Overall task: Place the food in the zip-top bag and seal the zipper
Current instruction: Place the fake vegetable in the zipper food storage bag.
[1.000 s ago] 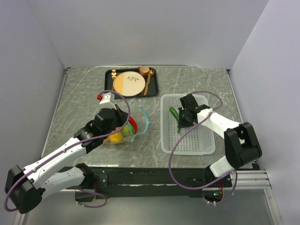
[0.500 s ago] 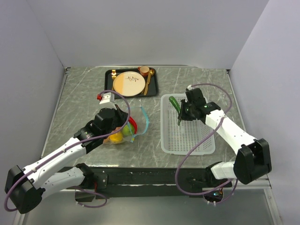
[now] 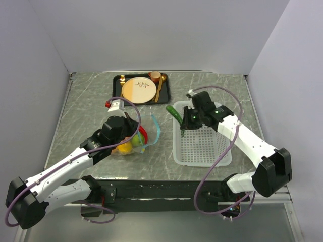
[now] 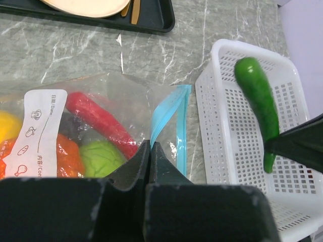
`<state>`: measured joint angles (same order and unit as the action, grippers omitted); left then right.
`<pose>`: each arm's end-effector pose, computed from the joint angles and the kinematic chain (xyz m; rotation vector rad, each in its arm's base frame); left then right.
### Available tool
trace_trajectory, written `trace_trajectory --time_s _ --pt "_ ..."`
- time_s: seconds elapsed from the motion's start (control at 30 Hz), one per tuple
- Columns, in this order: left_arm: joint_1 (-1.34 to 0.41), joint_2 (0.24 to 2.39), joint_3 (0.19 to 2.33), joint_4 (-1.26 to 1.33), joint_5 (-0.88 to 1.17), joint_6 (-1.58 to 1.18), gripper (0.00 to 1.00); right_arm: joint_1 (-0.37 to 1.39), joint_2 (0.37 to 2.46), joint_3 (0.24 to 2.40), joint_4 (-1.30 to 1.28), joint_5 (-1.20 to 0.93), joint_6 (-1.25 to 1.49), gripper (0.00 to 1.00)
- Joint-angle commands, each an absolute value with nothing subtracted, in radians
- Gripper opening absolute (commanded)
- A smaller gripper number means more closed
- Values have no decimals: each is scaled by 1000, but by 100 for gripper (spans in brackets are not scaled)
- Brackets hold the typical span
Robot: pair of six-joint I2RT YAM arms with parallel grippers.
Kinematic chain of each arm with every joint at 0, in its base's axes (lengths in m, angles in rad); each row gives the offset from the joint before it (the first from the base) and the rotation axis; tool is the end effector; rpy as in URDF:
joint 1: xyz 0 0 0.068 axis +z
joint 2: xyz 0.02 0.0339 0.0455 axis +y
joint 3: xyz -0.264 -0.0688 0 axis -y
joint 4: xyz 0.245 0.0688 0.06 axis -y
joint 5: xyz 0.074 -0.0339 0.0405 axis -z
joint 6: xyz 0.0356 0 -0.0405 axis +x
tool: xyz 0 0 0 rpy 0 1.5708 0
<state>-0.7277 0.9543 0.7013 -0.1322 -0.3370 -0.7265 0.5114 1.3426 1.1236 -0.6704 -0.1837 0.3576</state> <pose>0.1716 -0.1371 0.2852 -0.2250 1.9741 -0.6330 0.2420 0.1432 0.2913 -0.2773 2.5213 0.5902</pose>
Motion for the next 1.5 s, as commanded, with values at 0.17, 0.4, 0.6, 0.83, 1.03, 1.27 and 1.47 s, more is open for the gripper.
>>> trace_trajectory --time_s 0.17,0.4,0.6,0.83,1.03,1.27,1.47 --pt "-724 953 707 -104 -336 -732 1 641 1407 1198 -742 -232 270 6" --pt "-726 953 706 -103 -336 -730 1 693 1446 1216 -753 -248 250 8" --pt "-726 957 706 -98 -319 -726 1 726 1509 1273 -741 -255 249 8" --pt "-726 950 701 -101 -299 -712 1 746 1632 1385 -747 -261 229 8" --pt "-726 939 695 -100 -285 -703 1 753 1710 1476 -747 -256 235 8" --pt "-726 948 699 -91 -256 -686 1 753 1755 1558 -706 -253 279 9" --pt "-726 951 699 -87 -245 -687 1 758 1789 1586 -666 -302 327 9"
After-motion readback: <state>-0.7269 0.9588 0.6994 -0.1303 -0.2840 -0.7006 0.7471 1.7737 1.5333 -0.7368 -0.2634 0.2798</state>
